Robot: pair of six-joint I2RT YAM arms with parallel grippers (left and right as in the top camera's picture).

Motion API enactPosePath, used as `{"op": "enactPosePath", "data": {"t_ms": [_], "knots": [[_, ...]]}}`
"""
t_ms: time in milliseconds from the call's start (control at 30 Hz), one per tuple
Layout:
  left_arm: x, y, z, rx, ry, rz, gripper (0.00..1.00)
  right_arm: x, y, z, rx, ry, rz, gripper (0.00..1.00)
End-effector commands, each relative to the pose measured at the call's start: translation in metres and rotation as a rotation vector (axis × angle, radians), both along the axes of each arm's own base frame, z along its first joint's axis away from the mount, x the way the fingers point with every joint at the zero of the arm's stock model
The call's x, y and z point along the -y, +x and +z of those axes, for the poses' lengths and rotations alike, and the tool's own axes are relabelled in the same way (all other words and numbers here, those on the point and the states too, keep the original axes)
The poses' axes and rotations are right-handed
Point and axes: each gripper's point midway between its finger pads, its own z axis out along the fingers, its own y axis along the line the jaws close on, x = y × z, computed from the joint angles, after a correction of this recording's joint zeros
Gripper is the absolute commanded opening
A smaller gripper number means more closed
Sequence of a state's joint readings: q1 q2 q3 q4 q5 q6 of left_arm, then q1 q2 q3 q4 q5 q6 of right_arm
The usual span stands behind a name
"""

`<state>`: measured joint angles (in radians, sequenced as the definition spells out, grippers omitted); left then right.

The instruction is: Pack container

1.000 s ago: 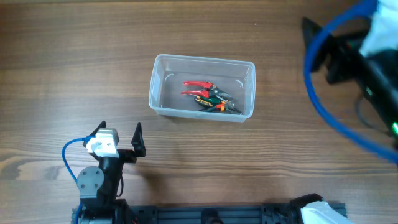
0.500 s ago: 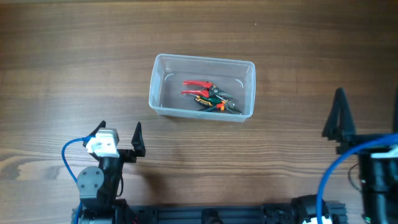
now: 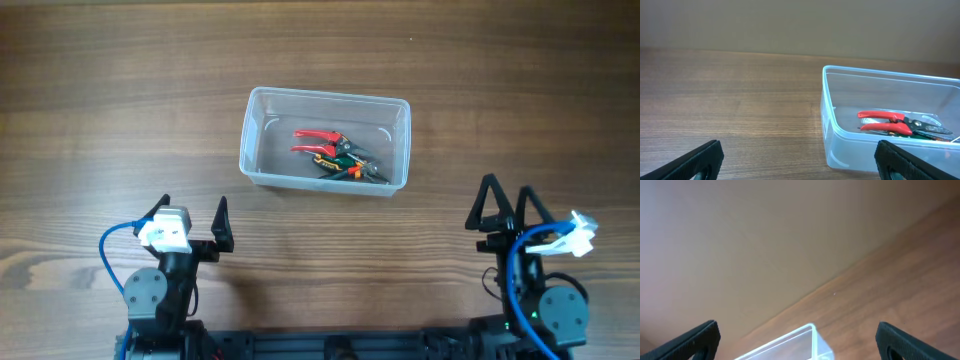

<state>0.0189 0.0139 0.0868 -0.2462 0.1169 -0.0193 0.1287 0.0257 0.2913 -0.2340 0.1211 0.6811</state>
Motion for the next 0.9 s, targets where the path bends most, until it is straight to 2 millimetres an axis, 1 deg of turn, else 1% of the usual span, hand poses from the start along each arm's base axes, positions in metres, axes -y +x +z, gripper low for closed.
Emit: {"op": "enactPosePath", "data": {"t_ms": [0,133,233,333,467,633,767,867], "knots": [[-0.001,0.0,-0.002,0.003,0.016,0.004,1.0,0.003,0.002,-0.009,0.0,0.085,-0.016,1.0],[-0.001,0.0,-0.002,0.003,0.016,0.004,1.0,0.003,0.006,-0.026,-0.035,0.086,-0.02,1.0],[-0.001,0.0,-0.002,0.003,0.016,0.004,1.0,0.002,0.011,-0.051,-0.088,0.1,-0.018,1.0],[-0.001,0.0,-0.002,0.003,0.016,0.004,1.0,0.001,0.014,-0.071,-0.13,0.143,-0.023,1.0],[-0.001,0.0,-0.002,0.003,0.016,0.004,1.0,0.002,0.014,-0.091,-0.193,0.124,-0.027,1.0],[-0.001,0.0,-0.002,0.002,0.016,0.004,1.0,-0.002,0.014,-0.09,-0.189,-0.093,0.008,1.0],[-0.001,0.0,-0.002,0.002,0.016,0.004,1.0,-0.018,0.013,-0.091,-0.169,-0.381,0.121,1.0],[-0.001,0.0,-0.002,0.002,0.016,0.004,1.0,-0.019,0.013,-0.092,-0.157,-0.618,0.138,1.0]]}}
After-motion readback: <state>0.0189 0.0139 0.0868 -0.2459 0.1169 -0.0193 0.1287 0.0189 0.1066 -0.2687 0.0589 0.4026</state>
